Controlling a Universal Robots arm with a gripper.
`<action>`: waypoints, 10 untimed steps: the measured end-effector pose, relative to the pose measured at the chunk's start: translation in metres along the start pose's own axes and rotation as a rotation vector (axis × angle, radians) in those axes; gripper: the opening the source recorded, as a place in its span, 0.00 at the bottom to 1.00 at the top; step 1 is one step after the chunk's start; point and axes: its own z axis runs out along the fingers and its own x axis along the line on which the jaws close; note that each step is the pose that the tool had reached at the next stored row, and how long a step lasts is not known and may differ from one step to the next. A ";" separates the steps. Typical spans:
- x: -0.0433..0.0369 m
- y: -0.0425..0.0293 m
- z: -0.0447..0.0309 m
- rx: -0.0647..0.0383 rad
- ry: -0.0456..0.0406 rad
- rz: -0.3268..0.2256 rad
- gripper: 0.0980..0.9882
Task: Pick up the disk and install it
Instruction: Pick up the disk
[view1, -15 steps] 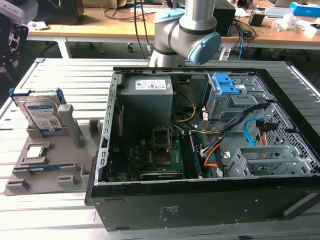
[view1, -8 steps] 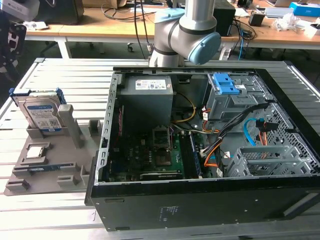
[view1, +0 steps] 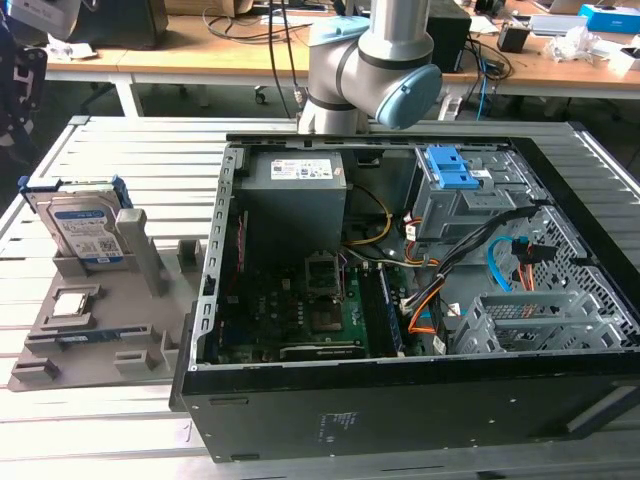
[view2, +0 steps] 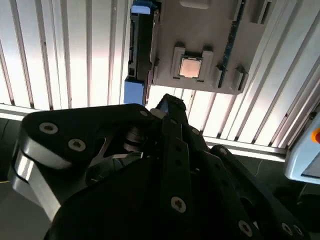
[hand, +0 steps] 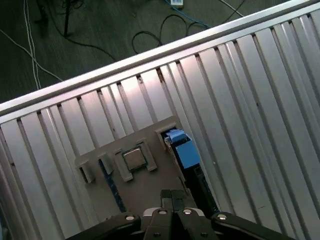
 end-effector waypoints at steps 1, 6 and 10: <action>0.0000 0.0000 0.0000 0.000 0.0010 -0.035 0.01; 0.0000 0.0000 0.0000 -0.002 0.0046 -0.163 0.01; 0.0000 0.0000 0.0000 -0.003 0.0070 -0.250 0.01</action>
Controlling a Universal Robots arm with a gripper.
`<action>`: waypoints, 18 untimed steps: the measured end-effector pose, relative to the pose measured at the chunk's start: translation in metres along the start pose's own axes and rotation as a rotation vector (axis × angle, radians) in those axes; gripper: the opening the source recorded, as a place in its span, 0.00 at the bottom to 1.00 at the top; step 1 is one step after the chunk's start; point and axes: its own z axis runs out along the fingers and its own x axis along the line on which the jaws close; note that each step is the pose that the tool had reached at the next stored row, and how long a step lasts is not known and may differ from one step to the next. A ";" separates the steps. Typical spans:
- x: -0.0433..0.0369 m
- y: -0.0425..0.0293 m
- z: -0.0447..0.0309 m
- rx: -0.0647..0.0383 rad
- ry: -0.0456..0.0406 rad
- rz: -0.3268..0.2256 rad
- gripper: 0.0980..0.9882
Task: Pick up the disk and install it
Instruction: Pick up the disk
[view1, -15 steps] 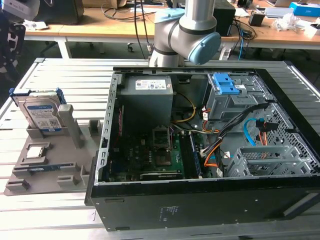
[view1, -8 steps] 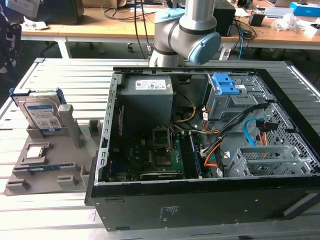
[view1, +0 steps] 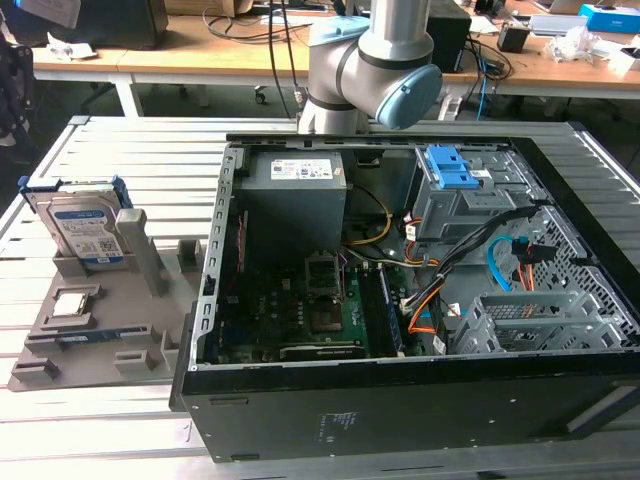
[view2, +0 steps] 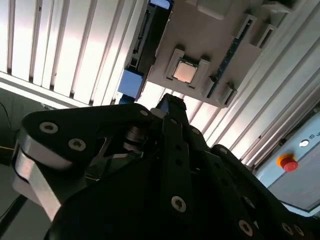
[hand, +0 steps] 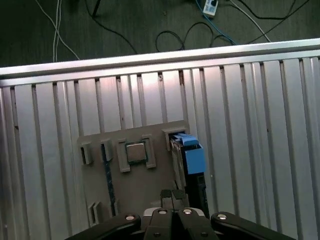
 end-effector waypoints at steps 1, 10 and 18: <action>0.0000 0.0000 0.0000 0.000 0.0003 -0.011 0.01; -0.0001 0.0000 0.0000 0.000 0.0006 -0.021 0.01; 0.0000 0.0000 0.0000 0.000 0.0006 -0.022 0.22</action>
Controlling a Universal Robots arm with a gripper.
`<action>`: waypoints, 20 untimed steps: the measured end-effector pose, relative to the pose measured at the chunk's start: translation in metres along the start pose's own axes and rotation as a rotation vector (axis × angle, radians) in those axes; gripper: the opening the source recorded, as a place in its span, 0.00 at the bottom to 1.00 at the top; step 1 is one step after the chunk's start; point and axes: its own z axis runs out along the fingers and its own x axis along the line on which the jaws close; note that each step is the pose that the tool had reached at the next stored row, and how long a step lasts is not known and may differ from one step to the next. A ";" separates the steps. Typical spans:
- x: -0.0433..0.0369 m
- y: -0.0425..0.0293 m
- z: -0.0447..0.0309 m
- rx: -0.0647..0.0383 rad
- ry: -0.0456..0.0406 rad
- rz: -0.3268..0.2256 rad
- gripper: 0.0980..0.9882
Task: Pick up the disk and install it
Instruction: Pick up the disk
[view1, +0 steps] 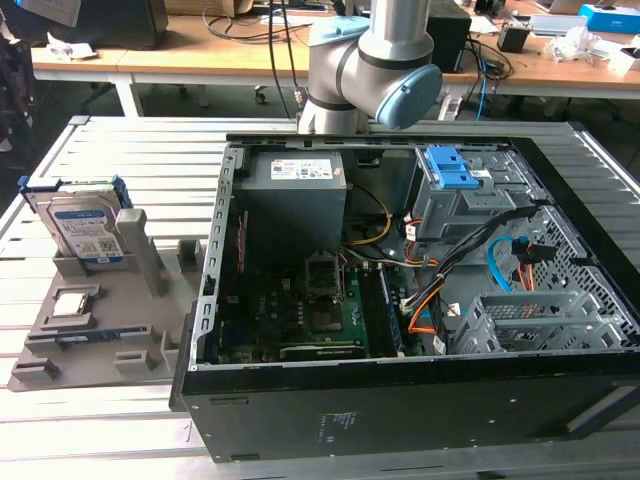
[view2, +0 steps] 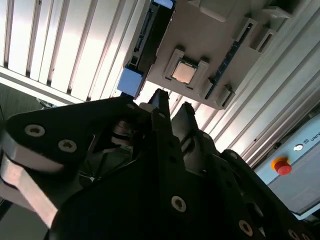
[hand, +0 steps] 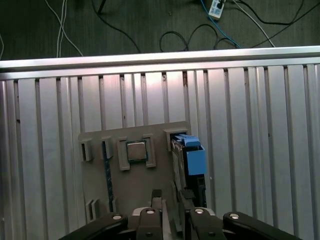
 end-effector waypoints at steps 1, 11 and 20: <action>0.0000 0.0000 0.0000 0.000 0.0000 0.000 0.29; -0.0003 0.0000 0.0000 0.000 0.0000 -0.001 0.56; -0.0112 0.0012 0.0003 0.000 0.0000 -0.001 0.56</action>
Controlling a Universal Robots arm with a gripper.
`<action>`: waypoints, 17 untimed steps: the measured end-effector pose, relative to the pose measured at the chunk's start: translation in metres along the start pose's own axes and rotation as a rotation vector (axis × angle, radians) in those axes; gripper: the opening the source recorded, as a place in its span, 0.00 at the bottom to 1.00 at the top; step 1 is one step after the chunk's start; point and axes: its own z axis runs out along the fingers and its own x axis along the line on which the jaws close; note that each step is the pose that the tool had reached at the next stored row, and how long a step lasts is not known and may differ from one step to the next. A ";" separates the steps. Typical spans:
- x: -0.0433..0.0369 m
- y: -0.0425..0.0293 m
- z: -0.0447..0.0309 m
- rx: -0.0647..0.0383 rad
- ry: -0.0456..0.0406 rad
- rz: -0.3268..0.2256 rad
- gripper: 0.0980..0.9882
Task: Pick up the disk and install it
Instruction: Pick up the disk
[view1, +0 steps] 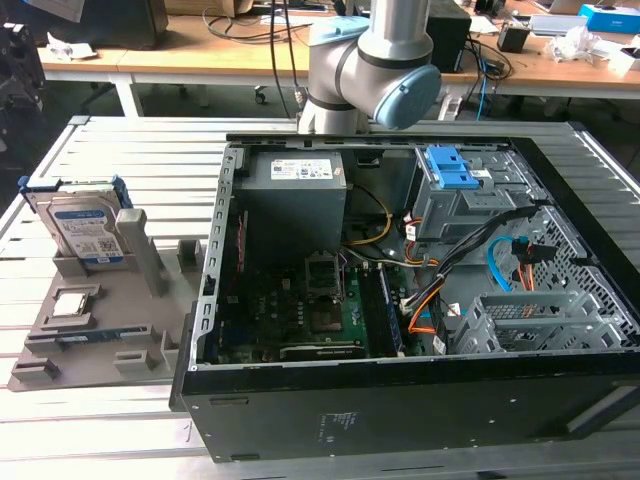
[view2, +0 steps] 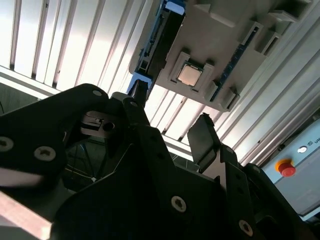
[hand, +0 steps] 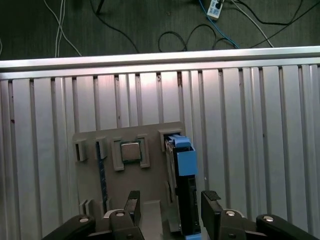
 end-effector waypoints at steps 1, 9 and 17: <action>-0.0003 0.0004 0.0001 0.000 0.0001 0.000 0.56; -0.0008 0.0020 0.0046 0.000 0.0000 0.000 0.56; -0.0007 0.0022 0.0122 0.000 0.0000 0.000 0.56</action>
